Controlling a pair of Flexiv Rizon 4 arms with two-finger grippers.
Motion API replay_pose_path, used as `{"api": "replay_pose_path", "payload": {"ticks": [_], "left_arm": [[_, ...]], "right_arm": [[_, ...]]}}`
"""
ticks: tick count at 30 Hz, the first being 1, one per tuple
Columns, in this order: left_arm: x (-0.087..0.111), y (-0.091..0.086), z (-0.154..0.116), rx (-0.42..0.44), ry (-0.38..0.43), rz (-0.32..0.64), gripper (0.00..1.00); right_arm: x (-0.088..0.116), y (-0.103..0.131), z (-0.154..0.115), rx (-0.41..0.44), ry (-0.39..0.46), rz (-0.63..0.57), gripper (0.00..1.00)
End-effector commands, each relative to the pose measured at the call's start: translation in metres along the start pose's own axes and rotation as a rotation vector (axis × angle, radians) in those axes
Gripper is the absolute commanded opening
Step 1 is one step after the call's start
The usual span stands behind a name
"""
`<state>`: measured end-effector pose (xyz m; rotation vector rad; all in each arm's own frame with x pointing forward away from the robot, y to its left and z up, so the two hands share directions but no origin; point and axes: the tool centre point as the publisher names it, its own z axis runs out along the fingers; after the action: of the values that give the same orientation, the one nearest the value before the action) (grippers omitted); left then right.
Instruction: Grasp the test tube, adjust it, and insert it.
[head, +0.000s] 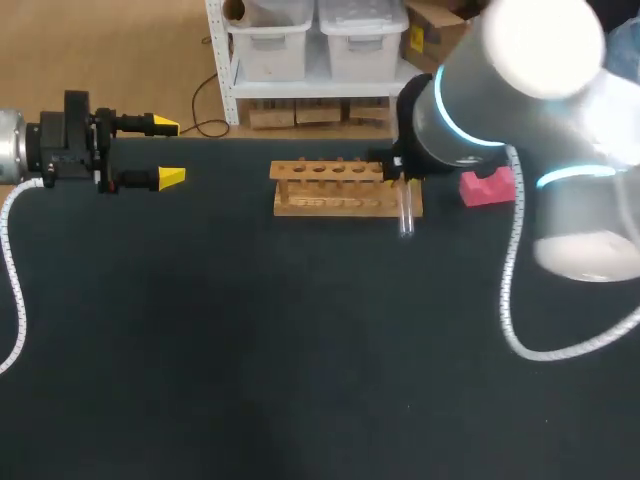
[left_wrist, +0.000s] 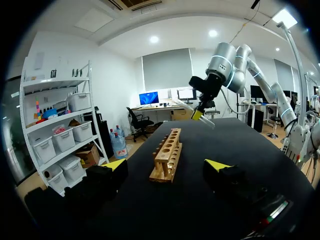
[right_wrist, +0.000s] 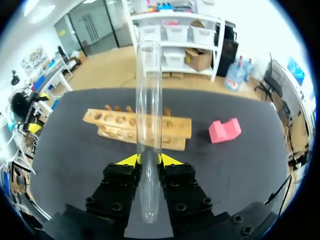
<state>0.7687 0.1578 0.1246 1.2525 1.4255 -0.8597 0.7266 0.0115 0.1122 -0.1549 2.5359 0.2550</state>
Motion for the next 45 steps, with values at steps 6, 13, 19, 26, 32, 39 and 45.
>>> {"api": "replay_pose_path", "payload": {"ticks": [6, 13, 19, 26, 32, 39, 45], "left_arm": [[0.001, -0.001, -0.001, -0.004, -0.003, 0.003, 1.0], [0.001, -0.001, -0.001, -0.004, -0.003, 0.003, 1.0], [0.001, -0.001, -0.001, -0.004, -0.003, 0.003, 1.0], [0.001, -0.001, -0.001, -0.004, -0.003, 0.003, 1.0], [0.001, -0.001, -0.001, -0.004, -0.003, 0.003, 1.0], [0.001, -0.001, -0.001, -0.004, -0.003, 0.003, 1.0], [0.001, -0.001, -0.001, -0.004, -0.003, 0.003, 1.0]], "right_arm": [[-0.017, -0.002, -0.019, -0.107, -0.426, -0.109, 0.0], [-0.042, 0.0, -0.017, -0.173, -0.544, -0.181, 0.0], [-0.063, 0.001, -0.021, -0.192, -0.635, -0.193, 0.0], [-0.084, 0.002, -0.03, -0.206, -0.772, -0.143, 0.0], [-0.098, 0.002, -0.031, -0.202, -0.852, -0.139, 0.0], [-0.113, 0.006, -0.029, -0.196, -0.91, -0.176, 0.0], [-0.124, 0.009, -0.025, -0.2, -0.959, -0.166, 0.0]]}}
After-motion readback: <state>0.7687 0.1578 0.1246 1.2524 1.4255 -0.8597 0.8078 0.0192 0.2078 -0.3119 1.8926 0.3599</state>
